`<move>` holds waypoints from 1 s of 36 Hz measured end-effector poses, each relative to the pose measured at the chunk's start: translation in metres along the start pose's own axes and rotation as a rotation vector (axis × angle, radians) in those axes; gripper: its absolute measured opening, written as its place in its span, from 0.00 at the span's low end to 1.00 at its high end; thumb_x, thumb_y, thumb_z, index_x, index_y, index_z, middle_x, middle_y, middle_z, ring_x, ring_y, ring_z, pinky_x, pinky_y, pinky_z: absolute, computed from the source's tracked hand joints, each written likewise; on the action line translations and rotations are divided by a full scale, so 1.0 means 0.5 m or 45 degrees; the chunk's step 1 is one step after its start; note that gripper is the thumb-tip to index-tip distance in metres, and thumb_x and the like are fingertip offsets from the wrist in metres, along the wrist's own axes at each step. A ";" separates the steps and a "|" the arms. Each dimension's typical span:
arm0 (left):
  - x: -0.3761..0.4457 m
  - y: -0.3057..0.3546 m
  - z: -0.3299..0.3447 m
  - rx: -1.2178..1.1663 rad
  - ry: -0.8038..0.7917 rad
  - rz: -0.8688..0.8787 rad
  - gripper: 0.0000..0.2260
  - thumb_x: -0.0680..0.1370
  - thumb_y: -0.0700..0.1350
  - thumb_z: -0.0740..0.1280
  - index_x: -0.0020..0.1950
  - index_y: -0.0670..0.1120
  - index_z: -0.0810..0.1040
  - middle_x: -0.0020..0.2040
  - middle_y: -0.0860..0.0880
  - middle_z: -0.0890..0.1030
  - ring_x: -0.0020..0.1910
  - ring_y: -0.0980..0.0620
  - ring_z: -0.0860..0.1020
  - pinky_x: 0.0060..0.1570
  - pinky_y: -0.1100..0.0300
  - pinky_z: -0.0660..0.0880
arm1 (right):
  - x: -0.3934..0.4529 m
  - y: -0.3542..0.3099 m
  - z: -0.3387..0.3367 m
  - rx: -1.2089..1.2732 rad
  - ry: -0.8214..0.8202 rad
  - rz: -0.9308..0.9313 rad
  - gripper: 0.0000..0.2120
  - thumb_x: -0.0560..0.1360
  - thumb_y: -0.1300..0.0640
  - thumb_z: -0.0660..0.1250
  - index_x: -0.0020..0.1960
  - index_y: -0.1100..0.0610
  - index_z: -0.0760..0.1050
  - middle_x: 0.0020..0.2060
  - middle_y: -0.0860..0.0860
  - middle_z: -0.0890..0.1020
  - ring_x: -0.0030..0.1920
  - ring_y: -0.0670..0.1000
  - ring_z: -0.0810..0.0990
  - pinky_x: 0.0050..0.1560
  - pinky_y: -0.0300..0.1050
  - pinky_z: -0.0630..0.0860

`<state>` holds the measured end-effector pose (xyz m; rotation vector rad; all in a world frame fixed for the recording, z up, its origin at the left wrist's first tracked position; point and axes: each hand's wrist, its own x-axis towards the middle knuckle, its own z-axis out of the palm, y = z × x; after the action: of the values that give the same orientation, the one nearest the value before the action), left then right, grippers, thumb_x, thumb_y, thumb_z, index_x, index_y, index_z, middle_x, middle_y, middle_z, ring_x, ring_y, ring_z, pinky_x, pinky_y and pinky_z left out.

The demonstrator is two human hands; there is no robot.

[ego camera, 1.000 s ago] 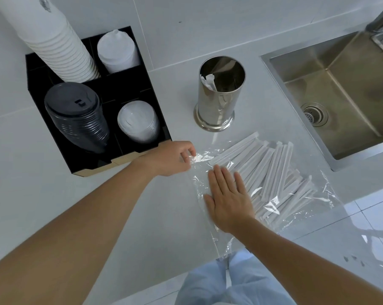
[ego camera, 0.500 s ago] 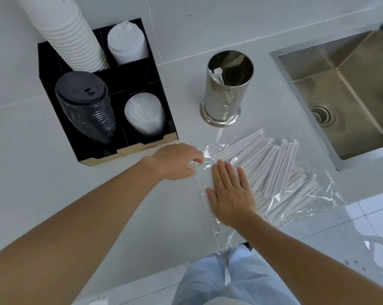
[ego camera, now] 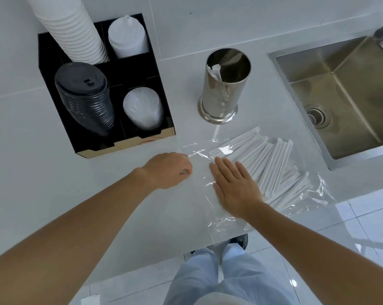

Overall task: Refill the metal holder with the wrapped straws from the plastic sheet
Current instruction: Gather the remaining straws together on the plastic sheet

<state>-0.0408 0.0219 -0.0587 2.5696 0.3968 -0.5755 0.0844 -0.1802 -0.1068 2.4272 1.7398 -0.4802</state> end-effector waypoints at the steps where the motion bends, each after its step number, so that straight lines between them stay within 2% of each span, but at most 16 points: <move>1: -0.005 0.005 0.003 -0.001 -0.005 0.000 0.09 0.77 0.46 0.62 0.54 0.53 0.79 0.52 0.55 0.78 0.50 0.49 0.77 0.49 0.52 0.75 | 0.000 -0.001 0.001 -0.006 0.009 0.010 0.27 0.82 0.46 0.42 0.79 0.54 0.48 0.78 0.52 0.52 0.78 0.53 0.49 0.74 0.52 0.40; 4: -0.015 0.025 0.021 -0.027 0.001 0.033 0.15 0.78 0.47 0.62 0.63 0.58 0.76 0.57 0.56 0.75 0.51 0.51 0.76 0.51 0.55 0.74 | 0.000 -0.001 0.003 -0.030 0.031 0.023 0.27 0.81 0.47 0.44 0.78 0.55 0.54 0.77 0.53 0.59 0.77 0.55 0.57 0.74 0.53 0.45; 6: -0.017 0.038 0.039 -0.048 0.040 0.068 0.13 0.79 0.47 0.62 0.61 0.57 0.78 0.58 0.55 0.76 0.50 0.49 0.78 0.49 0.55 0.73 | -0.001 0.000 0.005 -0.036 0.026 0.017 0.27 0.81 0.47 0.45 0.78 0.56 0.55 0.77 0.53 0.59 0.77 0.55 0.57 0.74 0.54 0.46; 9: -0.023 0.045 0.061 -0.085 0.118 0.082 0.10 0.80 0.46 0.61 0.53 0.53 0.82 0.53 0.53 0.77 0.46 0.46 0.79 0.46 0.54 0.74 | -0.001 0.001 0.005 -0.045 0.045 0.010 0.27 0.81 0.47 0.45 0.78 0.56 0.56 0.77 0.54 0.60 0.77 0.55 0.58 0.74 0.53 0.46; 13: -0.051 0.021 0.080 -0.194 0.204 0.047 0.09 0.79 0.44 0.64 0.49 0.50 0.84 0.52 0.54 0.79 0.46 0.49 0.79 0.45 0.54 0.75 | -0.002 0.001 0.007 -0.047 0.062 0.012 0.27 0.81 0.47 0.46 0.77 0.56 0.57 0.77 0.53 0.61 0.76 0.55 0.59 0.74 0.53 0.45; 17: -0.079 0.020 0.084 -0.173 0.238 0.013 0.10 0.78 0.45 0.64 0.56 0.52 0.82 0.58 0.56 0.77 0.47 0.51 0.79 0.43 0.58 0.73 | -0.001 0.000 0.007 -0.045 0.063 0.018 0.27 0.81 0.47 0.46 0.77 0.56 0.57 0.77 0.53 0.61 0.76 0.54 0.59 0.74 0.53 0.46; 20: -0.083 0.047 0.092 -0.148 0.239 0.056 0.13 0.77 0.47 0.66 0.62 0.55 0.78 0.61 0.56 0.74 0.47 0.51 0.78 0.44 0.58 0.73 | 0.000 -0.001 0.005 -0.043 0.061 0.022 0.27 0.81 0.47 0.46 0.77 0.56 0.57 0.77 0.53 0.61 0.76 0.54 0.60 0.74 0.52 0.46; 22: -0.080 0.065 0.098 -0.131 0.194 0.108 0.14 0.77 0.49 0.65 0.62 0.56 0.77 0.62 0.57 0.73 0.49 0.52 0.77 0.44 0.60 0.71 | 0.000 0.000 0.005 -0.050 0.056 0.022 0.27 0.81 0.47 0.45 0.77 0.56 0.57 0.77 0.53 0.61 0.76 0.54 0.60 0.74 0.52 0.46; 26: -0.075 0.093 0.108 -0.154 0.073 0.187 0.13 0.76 0.48 0.64 0.60 0.53 0.78 0.59 0.56 0.76 0.52 0.51 0.78 0.48 0.54 0.74 | 0.001 0.000 0.007 -0.063 0.050 0.020 0.28 0.81 0.46 0.43 0.77 0.56 0.57 0.77 0.53 0.61 0.76 0.54 0.59 0.74 0.53 0.47; 30: -0.073 0.113 0.123 -0.191 -0.013 0.189 0.13 0.79 0.49 0.62 0.63 0.55 0.77 0.58 0.54 0.77 0.54 0.51 0.77 0.52 0.53 0.74 | 0.001 0.000 0.008 -0.064 0.052 0.015 0.28 0.81 0.46 0.43 0.78 0.56 0.54 0.78 0.52 0.58 0.77 0.53 0.56 0.75 0.52 0.44; 33: -0.078 0.108 0.132 -0.241 0.028 0.163 0.11 0.80 0.47 0.61 0.56 0.53 0.81 0.53 0.53 0.79 0.52 0.50 0.77 0.50 0.53 0.74 | 0.000 0.000 0.005 -0.064 0.062 0.011 0.28 0.81 0.47 0.43 0.78 0.56 0.55 0.77 0.53 0.59 0.77 0.54 0.56 0.75 0.53 0.45; 36: -0.096 0.087 0.145 -0.320 0.082 0.129 0.08 0.79 0.47 0.63 0.51 0.52 0.82 0.50 0.54 0.80 0.47 0.54 0.77 0.46 0.56 0.74 | 0.000 0.000 0.004 -0.058 0.061 0.004 0.28 0.81 0.46 0.43 0.78 0.56 0.55 0.77 0.53 0.59 0.77 0.54 0.56 0.75 0.53 0.45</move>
<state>-0.0898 -0.0597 -0.0776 2.3551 0.3350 -0.3808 0.0838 -0.1810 -0.1087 2.4288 1.7451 -0.3807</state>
